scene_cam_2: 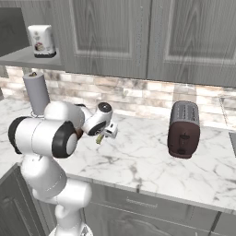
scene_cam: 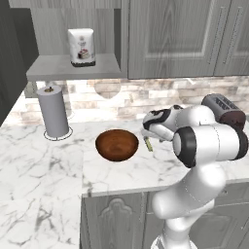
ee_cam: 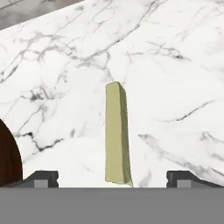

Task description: Pick the egg and butter from the fridge and place them by the bowl for mixing.

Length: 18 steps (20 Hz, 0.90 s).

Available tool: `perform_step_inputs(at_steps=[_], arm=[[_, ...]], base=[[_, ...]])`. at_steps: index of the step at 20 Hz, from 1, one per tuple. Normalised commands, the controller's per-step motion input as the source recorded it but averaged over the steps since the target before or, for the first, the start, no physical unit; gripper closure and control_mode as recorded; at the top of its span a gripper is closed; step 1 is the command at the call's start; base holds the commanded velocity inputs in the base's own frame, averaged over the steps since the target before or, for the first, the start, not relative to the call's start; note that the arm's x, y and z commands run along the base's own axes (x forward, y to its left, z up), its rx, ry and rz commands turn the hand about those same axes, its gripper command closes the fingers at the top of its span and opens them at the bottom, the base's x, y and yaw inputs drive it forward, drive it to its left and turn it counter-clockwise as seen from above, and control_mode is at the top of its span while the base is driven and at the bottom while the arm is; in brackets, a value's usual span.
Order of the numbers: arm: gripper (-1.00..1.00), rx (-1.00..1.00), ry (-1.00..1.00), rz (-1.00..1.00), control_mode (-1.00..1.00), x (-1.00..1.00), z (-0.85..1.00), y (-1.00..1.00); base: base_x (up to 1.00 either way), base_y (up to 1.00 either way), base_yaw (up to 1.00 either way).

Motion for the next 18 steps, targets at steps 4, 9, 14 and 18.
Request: perform_step_inputs(at_steps=[4, 9, 14, 18], arm=[[-1.00, -0.08, -0.10, 0.00, -1.00, -0.37, 0.31, -0.07], [-1.00, -0.12, -0.18, 0.00, -1.00, -0.54, 0.27, -0.13], [-1.00, -0.15, -0.10, -0.08, -1.00, -0.57, 0.20, -0.04], [-1.00, -0.09, -0.06, -0.02, -1.00, -0.53, 0.27, 0.00]], base=[[0.00, 0.00, 0.00], [0.00, 0.00, 0.00], [0.00, 0.00, 0.00], [0.00, 0.00, 0.00]])
